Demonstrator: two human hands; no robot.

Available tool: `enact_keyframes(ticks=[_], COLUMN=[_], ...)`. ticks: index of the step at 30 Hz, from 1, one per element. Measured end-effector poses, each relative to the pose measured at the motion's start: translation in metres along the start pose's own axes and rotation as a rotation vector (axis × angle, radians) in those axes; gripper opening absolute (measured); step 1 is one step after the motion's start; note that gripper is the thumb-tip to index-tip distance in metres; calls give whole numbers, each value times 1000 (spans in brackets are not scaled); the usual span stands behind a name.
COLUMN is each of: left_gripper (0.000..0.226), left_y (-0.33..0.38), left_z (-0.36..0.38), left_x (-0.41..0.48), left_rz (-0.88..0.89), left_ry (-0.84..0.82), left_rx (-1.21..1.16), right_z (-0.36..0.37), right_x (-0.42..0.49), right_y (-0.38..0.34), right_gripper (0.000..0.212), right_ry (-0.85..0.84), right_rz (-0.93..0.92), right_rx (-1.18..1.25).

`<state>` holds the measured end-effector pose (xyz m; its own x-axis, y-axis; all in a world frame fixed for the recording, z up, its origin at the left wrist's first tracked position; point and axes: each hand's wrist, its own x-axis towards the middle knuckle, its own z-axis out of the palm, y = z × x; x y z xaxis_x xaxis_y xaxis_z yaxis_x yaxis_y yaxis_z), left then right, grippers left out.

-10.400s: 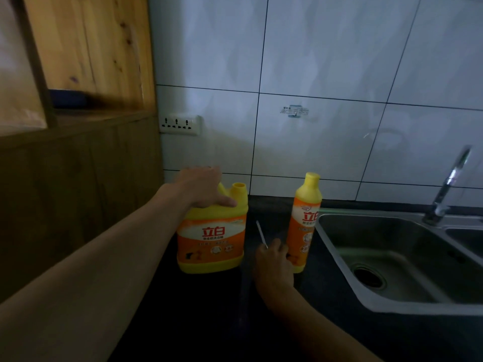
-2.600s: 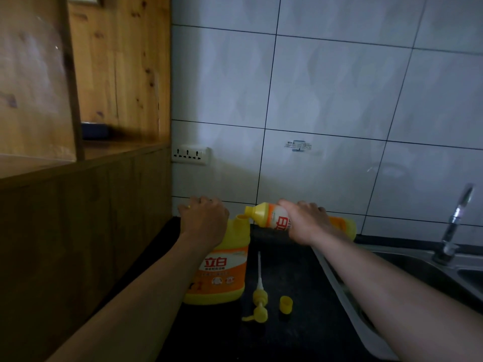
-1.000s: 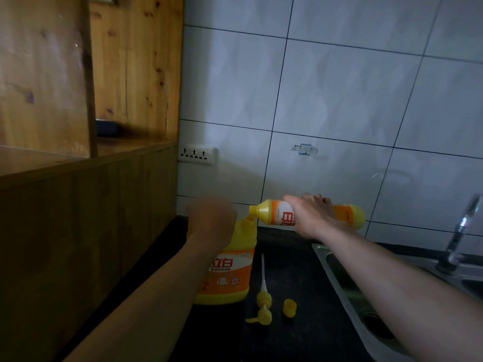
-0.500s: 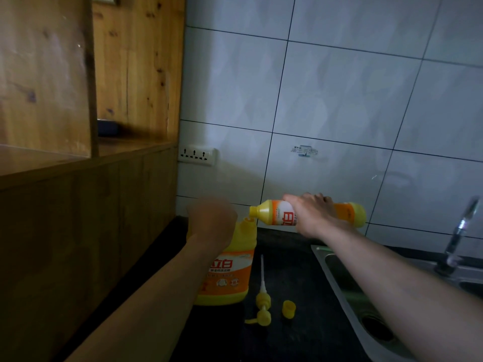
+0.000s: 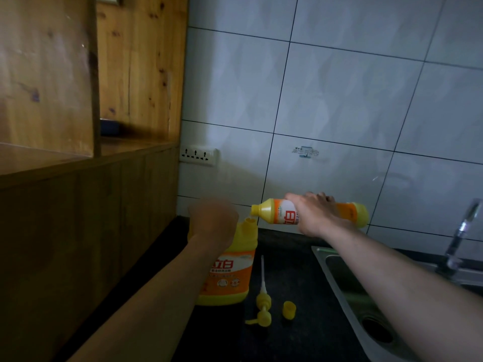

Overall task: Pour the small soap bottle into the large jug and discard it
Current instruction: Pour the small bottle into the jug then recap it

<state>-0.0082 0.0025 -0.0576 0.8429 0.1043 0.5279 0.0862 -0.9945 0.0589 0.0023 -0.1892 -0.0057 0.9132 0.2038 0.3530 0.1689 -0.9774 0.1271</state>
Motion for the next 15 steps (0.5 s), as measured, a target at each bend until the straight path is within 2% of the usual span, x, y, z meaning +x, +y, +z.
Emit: enact_keyframes(ticks=[15], left_gripper=[27], left_y=[0], left_z=[0], left_x=[0], left_rz=[10], left_ry=[-7], left_rx=[18], right_z=[-3], right_x=[2], right_y=[3], right_gripper=[46], right_ry=[13], right_rz=[2], right_rx=[-24])
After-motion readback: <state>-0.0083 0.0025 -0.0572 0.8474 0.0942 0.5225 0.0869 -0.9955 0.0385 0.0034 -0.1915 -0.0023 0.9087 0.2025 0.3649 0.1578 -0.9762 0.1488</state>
